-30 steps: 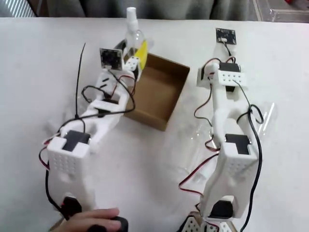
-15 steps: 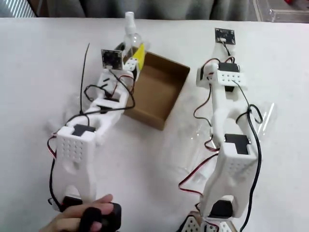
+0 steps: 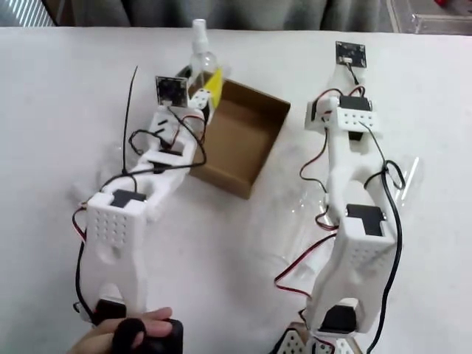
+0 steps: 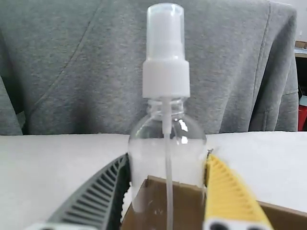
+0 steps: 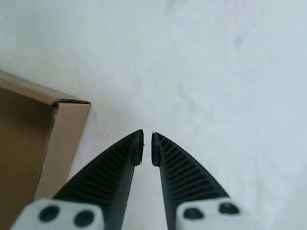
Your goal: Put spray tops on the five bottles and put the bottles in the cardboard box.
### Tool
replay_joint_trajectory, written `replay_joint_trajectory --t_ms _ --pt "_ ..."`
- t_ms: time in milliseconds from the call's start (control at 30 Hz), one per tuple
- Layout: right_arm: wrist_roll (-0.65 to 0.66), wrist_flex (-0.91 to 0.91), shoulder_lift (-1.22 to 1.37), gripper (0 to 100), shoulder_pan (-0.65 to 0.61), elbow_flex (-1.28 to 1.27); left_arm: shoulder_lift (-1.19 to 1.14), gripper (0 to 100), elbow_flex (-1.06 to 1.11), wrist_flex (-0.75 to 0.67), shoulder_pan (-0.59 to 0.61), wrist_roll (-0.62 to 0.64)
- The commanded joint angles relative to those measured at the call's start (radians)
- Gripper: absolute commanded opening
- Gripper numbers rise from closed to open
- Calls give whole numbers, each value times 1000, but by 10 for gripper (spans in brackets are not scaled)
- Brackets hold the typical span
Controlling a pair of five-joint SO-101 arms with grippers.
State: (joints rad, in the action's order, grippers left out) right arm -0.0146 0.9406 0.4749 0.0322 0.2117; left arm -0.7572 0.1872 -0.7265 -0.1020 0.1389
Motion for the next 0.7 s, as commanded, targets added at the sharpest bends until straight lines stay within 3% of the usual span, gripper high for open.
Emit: replay_joint_trajectory --t_ms 0,467,667 --pt "0 -18 -16 16 5 11 24 223 -3 -20 8 0" --pt "0 -18 -16 16 5 11 24 211 2 15 13 -5" --pt "0 -18 -16 16 5 11 25 355 -8 84 13 -2"
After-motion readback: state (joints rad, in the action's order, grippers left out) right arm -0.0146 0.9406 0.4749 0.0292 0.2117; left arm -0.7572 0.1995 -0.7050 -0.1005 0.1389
